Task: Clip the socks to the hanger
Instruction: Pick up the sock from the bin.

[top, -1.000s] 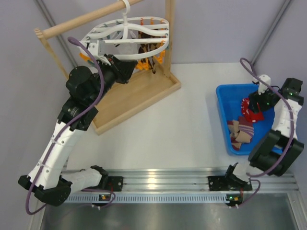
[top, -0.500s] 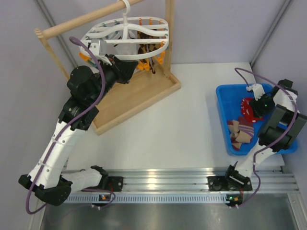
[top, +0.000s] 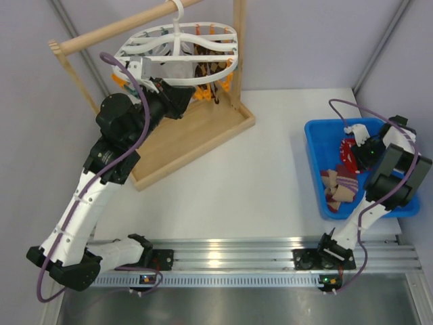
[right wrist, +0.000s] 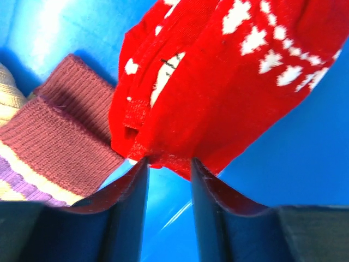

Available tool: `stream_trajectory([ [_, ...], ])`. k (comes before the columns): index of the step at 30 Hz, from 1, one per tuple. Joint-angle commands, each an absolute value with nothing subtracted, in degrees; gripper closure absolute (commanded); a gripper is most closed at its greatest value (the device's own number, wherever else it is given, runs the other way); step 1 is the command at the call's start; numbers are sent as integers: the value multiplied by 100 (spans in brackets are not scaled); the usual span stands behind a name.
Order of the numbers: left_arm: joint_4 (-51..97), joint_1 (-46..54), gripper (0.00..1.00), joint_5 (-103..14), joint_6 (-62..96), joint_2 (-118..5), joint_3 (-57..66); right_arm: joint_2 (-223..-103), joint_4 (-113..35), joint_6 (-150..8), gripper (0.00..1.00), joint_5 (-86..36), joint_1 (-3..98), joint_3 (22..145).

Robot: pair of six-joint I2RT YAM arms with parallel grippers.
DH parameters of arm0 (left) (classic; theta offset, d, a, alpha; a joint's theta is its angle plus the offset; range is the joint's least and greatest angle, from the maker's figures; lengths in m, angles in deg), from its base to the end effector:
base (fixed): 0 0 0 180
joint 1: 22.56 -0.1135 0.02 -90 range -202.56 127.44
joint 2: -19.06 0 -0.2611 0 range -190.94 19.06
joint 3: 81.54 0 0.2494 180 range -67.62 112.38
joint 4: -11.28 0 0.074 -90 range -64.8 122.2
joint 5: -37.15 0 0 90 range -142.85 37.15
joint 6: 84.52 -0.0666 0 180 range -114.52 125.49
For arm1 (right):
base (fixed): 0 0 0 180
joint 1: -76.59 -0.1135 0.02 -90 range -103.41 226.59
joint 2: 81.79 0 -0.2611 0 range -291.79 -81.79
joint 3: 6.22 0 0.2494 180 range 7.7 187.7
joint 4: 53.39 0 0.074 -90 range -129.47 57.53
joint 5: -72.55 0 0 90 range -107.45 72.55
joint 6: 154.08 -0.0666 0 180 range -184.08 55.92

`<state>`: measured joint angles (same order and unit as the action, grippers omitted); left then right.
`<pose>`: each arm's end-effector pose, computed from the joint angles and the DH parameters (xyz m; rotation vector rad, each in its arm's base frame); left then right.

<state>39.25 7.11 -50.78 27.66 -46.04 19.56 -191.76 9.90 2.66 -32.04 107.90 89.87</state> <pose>0.2169 -0.1263 0.5166 0.1270 1.4707 -0.7666 0.3351 -0.1842 0.1641 -0.8916 2.6586 -0.0026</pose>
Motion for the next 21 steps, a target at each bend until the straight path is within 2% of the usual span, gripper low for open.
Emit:
stream_trajectory([
  [1, 3716, 688, 100, -5162, 2658, -4537, 1852, -19279, 1239, 238, 59, -3178, 10744, 9093],
  [3, 3716, 688, 100, -5170, 2658, -4536, 1852, -19402, 1256, 140, 52, -3178, 10736, 9207],
  [4, 3724, 688, 100, -5162, 2649, -4528, 1852, -19438, 1274, 114, 56, -3195, 10736, 9234],
  [6, 3724, 688, 100, -5170, 2640, -4519, 1860, -19543, 1283, 70, 67, -3248, 10718, 9321],
  [7, 3733, 688, 100, -5170, 2614, -4501, 1860, -19569, 1300, 35, 77, -3274, 10718, 9365],
  [10, 3751, 688, 100, -5214, 2579, -4484, 1860, -19605, 1493, -27, 98, -3406, 10718, 9541],
  [11, 3751, 679, 100, -5223, 2579, -4475, 1843, -19518, 1572, -27, 100, -3432, 10718, 9559],
  [16, 3742, 679, 100, -5214, 2588, -4440, 1790, -18929, 2020, 44, 100, -3933, 10814, 9699],
  [21, 3724, 679, 100, -5197, 2605, -4422, 1773, -18551, 2845, -299, 100, -4732, 11087, 10551],
])
